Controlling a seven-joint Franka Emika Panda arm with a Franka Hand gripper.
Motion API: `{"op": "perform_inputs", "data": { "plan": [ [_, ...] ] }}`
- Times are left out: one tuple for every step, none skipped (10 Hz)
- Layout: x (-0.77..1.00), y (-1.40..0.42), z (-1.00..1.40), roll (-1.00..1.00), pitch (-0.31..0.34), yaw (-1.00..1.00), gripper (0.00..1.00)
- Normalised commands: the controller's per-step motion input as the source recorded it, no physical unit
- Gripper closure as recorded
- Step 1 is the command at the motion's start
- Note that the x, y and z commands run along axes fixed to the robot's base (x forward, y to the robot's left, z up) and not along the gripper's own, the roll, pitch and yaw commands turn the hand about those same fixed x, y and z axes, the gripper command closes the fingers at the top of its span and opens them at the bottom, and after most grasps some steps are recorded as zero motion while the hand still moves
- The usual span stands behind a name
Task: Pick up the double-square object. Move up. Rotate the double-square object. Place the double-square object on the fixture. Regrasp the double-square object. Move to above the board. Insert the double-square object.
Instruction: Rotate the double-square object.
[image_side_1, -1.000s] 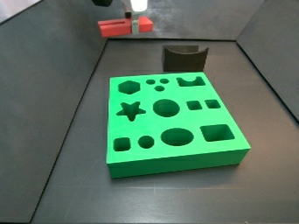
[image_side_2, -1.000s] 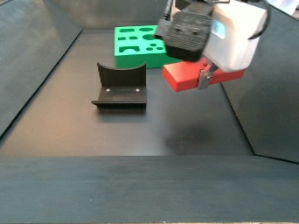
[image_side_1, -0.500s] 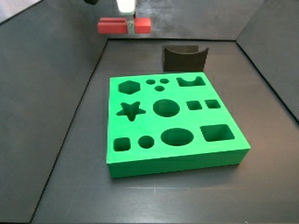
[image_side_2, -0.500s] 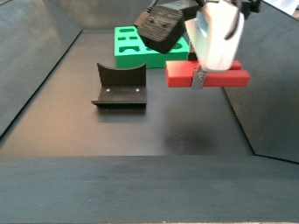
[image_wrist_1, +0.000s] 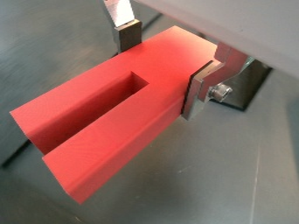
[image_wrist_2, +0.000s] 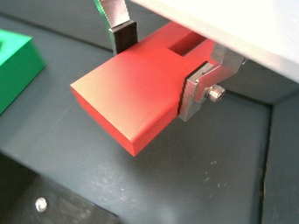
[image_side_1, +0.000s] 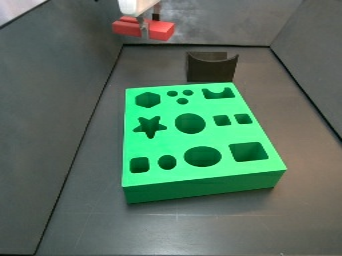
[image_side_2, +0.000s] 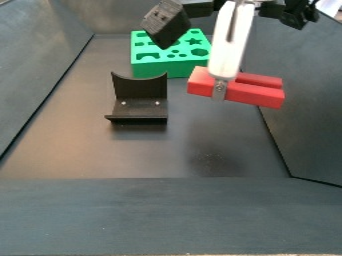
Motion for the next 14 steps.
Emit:
{"op": "perform_inputs", "data": {
  "plan": [
    [0.0, 0.02, 0.0, -0.02, -0.006, -1.0, 1.0],
    [0.0, 0.02, 0.0, -0.02, -0.006, -1.0, 1.0],
    [0.0, 0.02, 0.0, -0.02, -0.006, -1.0, 1.0],
    [0.0, 0.02, 0.0, -0.02, -0.007, -1.0, 1.0],
    [0.0, 0.02, 0.0, -0.03, -0.007, -1.0, 1.0],
    [0.0, 0.02, 0.0, -0.03, -0.008, -1.0, 1.0],
    [0.0, 0.02, 0.0, -0.03, -0.009, -1.0, 1.0],
    [0.0, 0.02, 0.0, -0.03, -0.01, -1.0, 1.0],
    [0.0, 0.02, 0.0, -0.04, -0.011, -1.0, 1.0],
    [0.0, 0.02, 0.0, -0.04, -0.012, -1.0, 1.0],
    [0.0, 0.02, 0.0, -0.04, -0.013, -1.0, 1.0],
    [0.0, 0.02, 0.0, -0.05, -0.016, -1.0, 1.0],
    [0.0, 0.02, 0.0, -0.06, -0.019, -1.0, 1.0],
    [0.0, 0.02, 0.0, -0.08, -0.022, -1.0, 1.0]
  ]
}}
